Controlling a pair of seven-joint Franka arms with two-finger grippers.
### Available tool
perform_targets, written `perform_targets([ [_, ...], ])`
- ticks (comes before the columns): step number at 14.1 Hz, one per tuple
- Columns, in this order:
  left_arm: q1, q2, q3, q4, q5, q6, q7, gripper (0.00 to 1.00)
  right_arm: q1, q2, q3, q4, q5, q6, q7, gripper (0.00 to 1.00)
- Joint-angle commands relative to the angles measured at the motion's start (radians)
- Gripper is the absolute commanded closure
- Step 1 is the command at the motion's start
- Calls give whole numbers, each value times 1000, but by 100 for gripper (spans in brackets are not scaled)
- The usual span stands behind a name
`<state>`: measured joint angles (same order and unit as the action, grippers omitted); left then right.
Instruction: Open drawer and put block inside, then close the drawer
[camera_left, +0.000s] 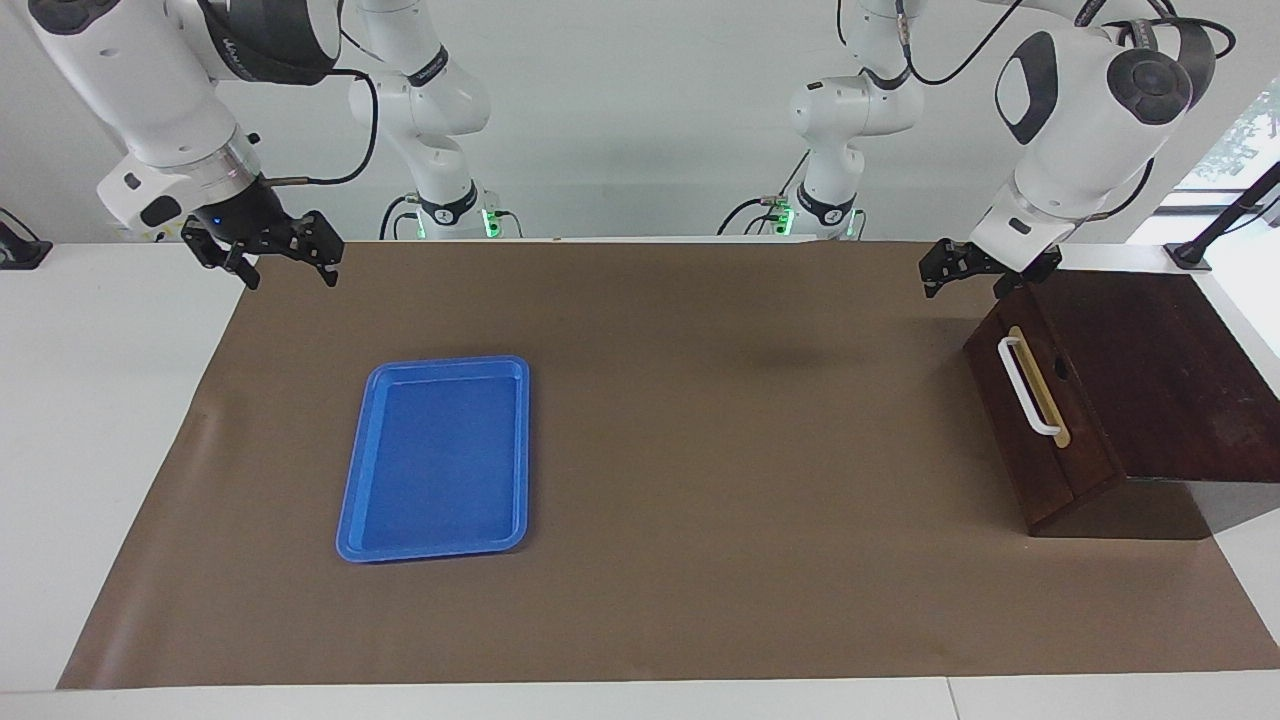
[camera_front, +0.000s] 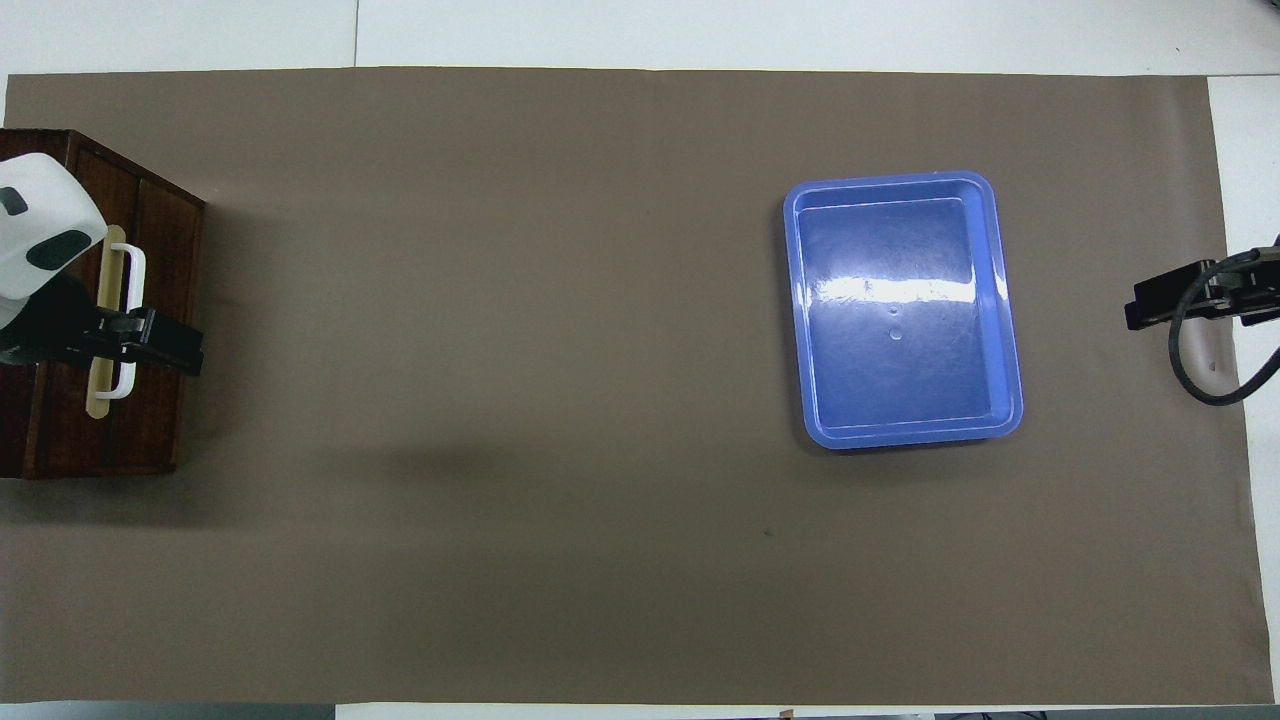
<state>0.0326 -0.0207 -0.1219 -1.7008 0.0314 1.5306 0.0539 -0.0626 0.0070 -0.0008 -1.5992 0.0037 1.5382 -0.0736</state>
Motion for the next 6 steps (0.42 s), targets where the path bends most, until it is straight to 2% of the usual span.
perform_targets([
  [1, 12, -38, -12, -39, -4, 8, 20, 0, -14, -15, 8, -11, -4, 5, 9, 0],
  [6, 13, -33, -10, -28, -10, -1, 18, 0, -14, -15, 8, -11, -4, 3, 8, 0],
])
